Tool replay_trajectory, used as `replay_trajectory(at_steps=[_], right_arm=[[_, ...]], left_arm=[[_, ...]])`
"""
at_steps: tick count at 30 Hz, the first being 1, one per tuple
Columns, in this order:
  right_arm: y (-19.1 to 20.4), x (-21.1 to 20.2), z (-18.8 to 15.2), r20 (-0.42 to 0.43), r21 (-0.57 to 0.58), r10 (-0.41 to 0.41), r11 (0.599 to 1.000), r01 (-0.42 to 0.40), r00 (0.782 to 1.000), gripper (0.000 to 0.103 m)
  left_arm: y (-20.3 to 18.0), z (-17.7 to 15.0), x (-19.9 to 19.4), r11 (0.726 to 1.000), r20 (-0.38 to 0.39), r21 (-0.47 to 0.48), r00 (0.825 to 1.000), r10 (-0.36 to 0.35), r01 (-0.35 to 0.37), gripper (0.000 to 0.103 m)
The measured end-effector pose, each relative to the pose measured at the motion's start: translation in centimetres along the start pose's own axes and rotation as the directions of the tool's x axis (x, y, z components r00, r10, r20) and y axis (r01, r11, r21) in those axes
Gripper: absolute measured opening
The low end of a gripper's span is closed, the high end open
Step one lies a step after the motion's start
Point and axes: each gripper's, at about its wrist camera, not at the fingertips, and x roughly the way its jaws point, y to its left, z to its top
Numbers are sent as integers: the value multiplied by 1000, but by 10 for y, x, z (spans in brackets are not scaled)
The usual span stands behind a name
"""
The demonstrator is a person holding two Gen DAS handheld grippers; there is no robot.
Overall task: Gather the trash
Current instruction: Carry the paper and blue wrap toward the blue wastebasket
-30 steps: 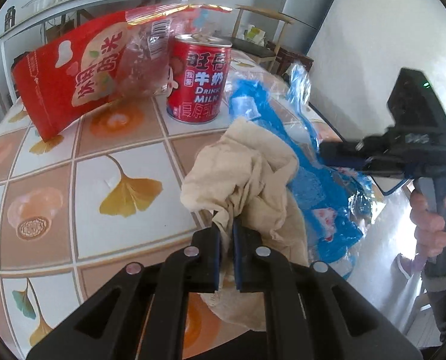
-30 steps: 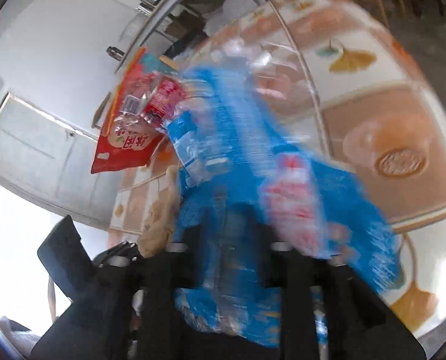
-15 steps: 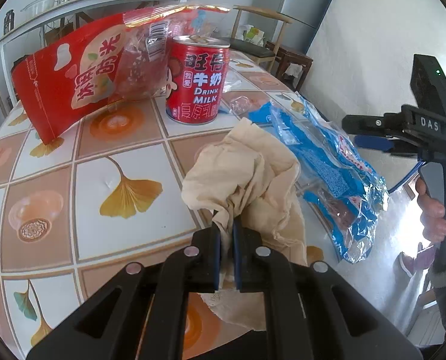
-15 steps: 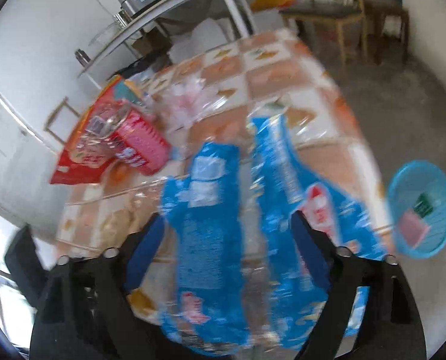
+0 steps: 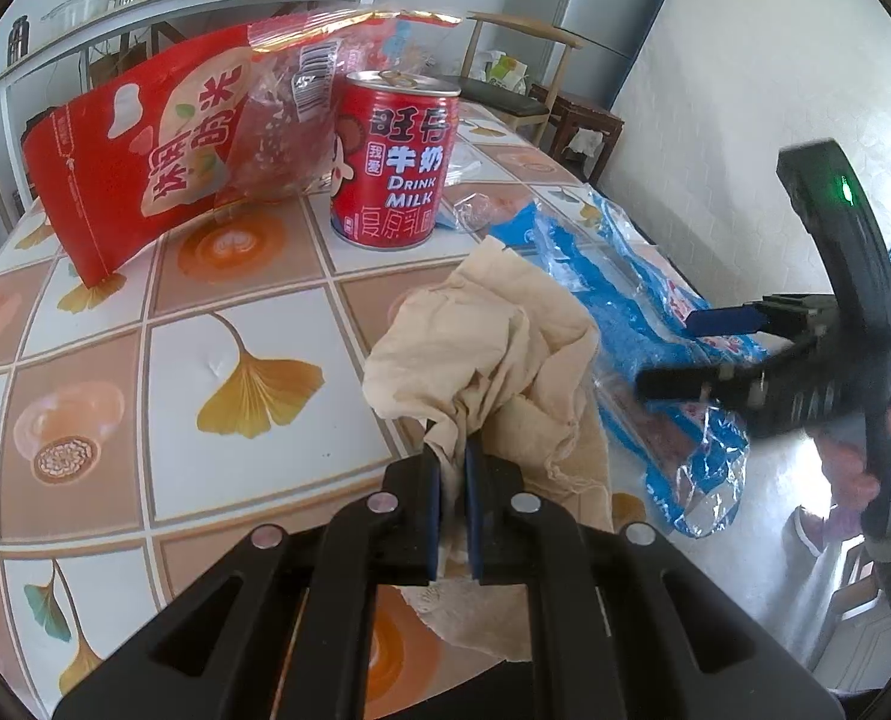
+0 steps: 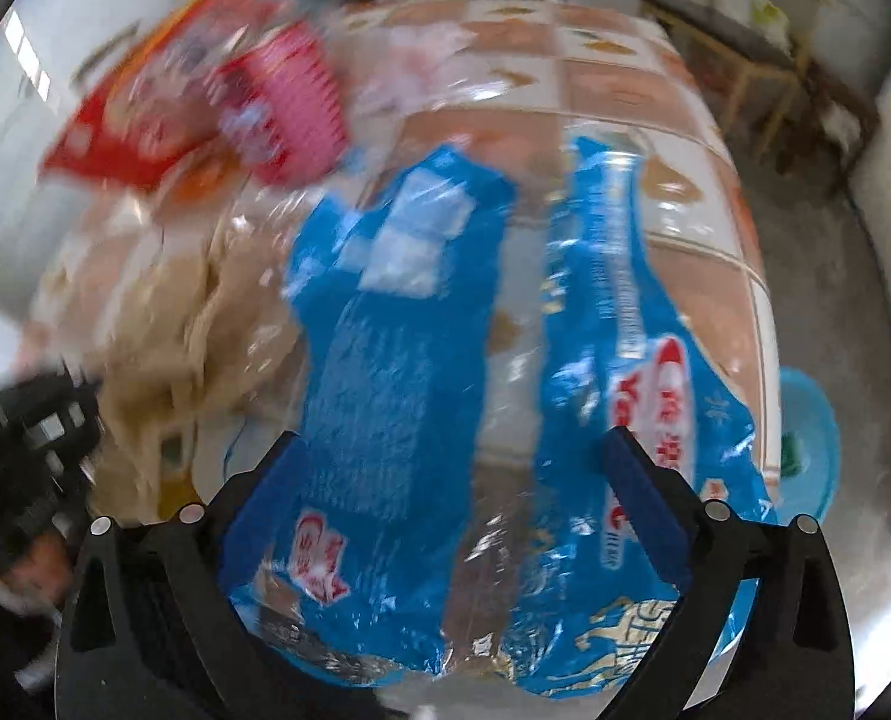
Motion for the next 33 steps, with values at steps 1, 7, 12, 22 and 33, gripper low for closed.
replay_trajectory(at_steps=[1,7,12,22,33], right_arm=[[6,1,-2,-3,-40,-20,999,20,1000,96],[6,-2,-8,28,-47,-19,999,21,999,87],[-8,-8,-6,51,23,-54,998,53,997,53],[-39,-8,3,74,177,-75,982,61,994,3],[-39,-68,11,270,228,16,970,-80,963,2]], left_arm=[[0,0,0,1000,0,-1,1000,-1,1,6],[1,1,0,1000,1,-6,1000,-5,5,6],[2,1,1,1000,3,-13,1000,-11,11,6],[6,1,0,999,11,-34,1000,-26,26,6],[10,1,-5,997,24,-65,999,-26,28,6]])
